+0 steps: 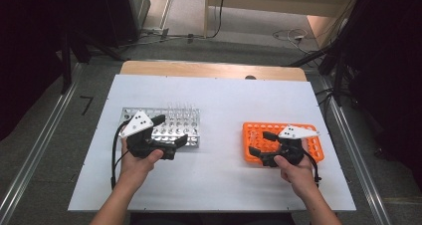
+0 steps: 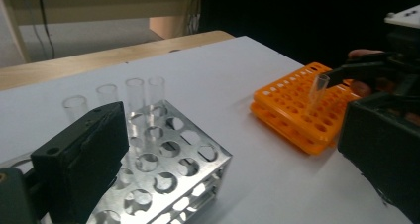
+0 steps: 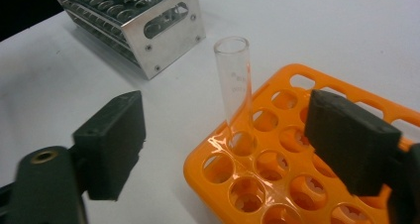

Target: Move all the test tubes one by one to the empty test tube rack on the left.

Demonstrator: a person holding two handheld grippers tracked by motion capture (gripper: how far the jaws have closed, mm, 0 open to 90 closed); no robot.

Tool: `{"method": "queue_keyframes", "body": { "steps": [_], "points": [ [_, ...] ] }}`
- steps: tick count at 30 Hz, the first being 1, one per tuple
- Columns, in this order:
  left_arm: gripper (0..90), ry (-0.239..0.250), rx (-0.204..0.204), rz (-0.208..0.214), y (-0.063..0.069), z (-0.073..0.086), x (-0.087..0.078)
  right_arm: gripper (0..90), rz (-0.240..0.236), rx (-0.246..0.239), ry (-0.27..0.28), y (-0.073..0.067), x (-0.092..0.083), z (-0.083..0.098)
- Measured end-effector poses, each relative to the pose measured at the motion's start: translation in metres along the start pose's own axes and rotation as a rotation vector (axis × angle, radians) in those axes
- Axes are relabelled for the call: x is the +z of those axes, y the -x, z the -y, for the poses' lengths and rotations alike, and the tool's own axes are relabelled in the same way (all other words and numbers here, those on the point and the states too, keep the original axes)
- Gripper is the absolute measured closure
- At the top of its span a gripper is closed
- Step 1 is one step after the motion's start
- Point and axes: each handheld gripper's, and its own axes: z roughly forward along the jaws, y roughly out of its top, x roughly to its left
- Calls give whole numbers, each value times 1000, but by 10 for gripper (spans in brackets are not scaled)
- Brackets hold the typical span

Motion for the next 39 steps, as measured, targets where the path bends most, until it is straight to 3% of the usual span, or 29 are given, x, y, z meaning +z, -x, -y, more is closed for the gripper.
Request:
{"method": "queue_keyframes", "body": {
  "steps": [7,11,16,23,29,39],
  "points": [
    [0,-3,0,27,13,12,-3,293,17,10,-35,1,12,4],
    [0,-11,1,47,19,17,-5,401,35,8,-44,0,16,5],
    [0,-27,13,59,27,23,-7,499,77,-7,-41,-1,20,6],
    [0,-41,19,64,31,28,-6,582,118,-33,-40,-4,23,9],
    [0,-46,24,66,32,28,-5,717,132,-49,-33,-6,26,10],
    [0,-40,20,62,32,28,-6,734,134,-50,11,-6,20,7]
  ]
}}
